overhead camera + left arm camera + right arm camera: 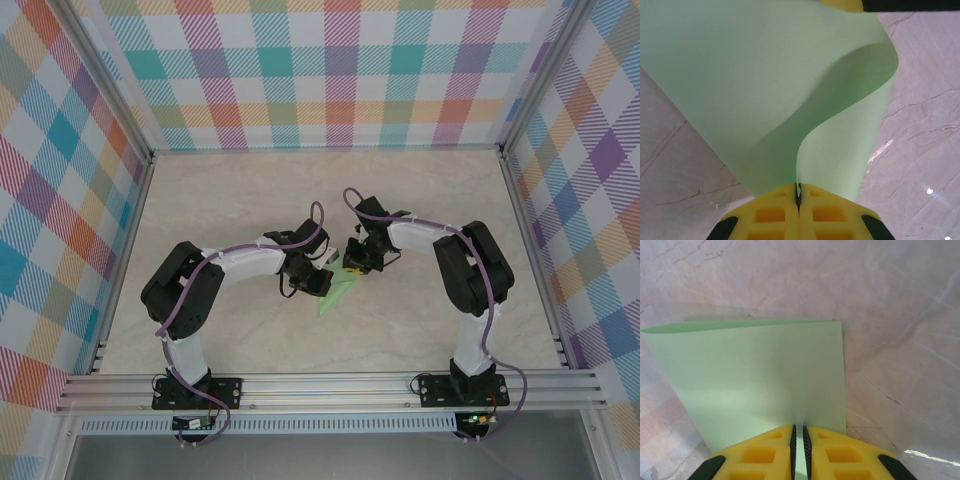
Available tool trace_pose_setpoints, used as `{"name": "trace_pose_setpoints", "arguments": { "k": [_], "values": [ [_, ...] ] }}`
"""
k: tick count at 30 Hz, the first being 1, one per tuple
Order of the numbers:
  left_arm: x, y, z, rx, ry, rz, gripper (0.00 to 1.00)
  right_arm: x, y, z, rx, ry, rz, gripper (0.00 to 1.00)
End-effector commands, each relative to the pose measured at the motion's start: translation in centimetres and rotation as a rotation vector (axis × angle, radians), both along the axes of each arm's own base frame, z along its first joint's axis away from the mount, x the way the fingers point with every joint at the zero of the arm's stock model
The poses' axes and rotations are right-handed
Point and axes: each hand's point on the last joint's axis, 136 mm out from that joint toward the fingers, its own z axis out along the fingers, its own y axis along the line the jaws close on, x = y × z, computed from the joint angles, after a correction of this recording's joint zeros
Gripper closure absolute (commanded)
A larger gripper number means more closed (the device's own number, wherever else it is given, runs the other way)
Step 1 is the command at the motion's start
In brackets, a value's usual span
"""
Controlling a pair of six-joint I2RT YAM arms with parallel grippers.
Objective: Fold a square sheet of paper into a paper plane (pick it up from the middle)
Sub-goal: Third fold the triangle at the center of the table.
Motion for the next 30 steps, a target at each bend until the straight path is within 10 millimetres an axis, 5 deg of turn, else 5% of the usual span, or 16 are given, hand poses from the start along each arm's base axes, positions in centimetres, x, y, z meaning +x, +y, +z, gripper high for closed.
{"name": "trace_pose_setpoints", "arguments": {
  "k": [1,30],
  "values": [
    [-0.02,0.69,-0.57,0.029,0.014,0.007,1.0,-0.58,-1.01,-2.04,-0.063,0.046,-0.005,0.85],
    [0.38,0.61,-0.94,0.029,-0.011,0.004,1.0,-1.3,-1.21,-2.71,-0.065,0.073,-0.007,0.85]
  ]
}}
